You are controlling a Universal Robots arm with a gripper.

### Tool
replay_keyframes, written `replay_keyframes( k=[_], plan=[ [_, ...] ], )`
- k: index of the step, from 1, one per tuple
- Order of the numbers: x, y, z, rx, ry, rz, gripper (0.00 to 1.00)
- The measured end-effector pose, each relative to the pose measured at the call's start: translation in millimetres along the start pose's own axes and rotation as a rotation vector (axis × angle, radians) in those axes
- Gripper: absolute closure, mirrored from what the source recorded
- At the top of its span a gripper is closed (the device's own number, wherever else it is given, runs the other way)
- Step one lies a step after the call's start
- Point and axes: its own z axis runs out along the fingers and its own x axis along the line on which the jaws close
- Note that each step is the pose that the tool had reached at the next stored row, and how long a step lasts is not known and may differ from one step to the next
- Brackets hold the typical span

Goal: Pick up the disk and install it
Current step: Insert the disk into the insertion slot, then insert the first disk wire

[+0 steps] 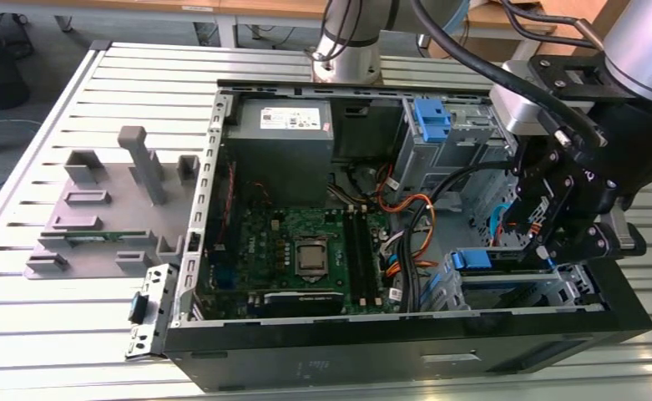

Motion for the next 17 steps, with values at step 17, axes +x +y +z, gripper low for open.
replay_keyframes(
  k=[17],
  plan=[
    [-0.3, -7.5, 1.1, -0.0026, -0.0001, 0.0, 0.51]
  ],
)
